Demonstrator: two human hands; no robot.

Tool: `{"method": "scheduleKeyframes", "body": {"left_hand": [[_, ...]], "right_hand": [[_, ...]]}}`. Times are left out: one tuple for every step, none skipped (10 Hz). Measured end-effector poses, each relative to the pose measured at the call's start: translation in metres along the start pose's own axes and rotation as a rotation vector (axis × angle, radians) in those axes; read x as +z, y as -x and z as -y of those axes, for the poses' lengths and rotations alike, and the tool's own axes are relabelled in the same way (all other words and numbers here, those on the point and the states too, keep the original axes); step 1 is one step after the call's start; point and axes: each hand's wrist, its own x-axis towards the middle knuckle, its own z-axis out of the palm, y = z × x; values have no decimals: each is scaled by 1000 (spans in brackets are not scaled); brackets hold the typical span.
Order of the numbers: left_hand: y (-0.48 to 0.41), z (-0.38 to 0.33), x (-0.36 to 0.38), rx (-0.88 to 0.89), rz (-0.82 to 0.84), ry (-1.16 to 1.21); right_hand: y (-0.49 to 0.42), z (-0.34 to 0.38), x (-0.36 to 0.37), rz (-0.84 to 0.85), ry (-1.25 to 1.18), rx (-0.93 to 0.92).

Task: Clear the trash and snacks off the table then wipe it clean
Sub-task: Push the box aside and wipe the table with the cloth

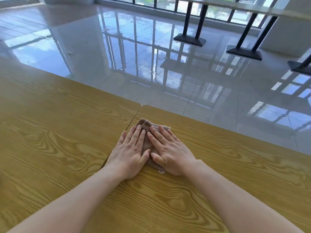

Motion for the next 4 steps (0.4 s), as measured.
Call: {"method": "scheduleKeyframes", "body": {"left_hand": [[0, 0, -2, -5, 27, -1], [0, 0, -7, -5, 78, -22], [-1, -1, -17, -30, 158, -64], [7, -9, -33, -95, 173, -33]], "right_hand": [[0, 1, -2, 15, -4, 6], [2, 3, -6, 61, 3, 19], [3, 6, -19, 117, -25, 63], [23, 13, -32, 80, -163, 182]]}}
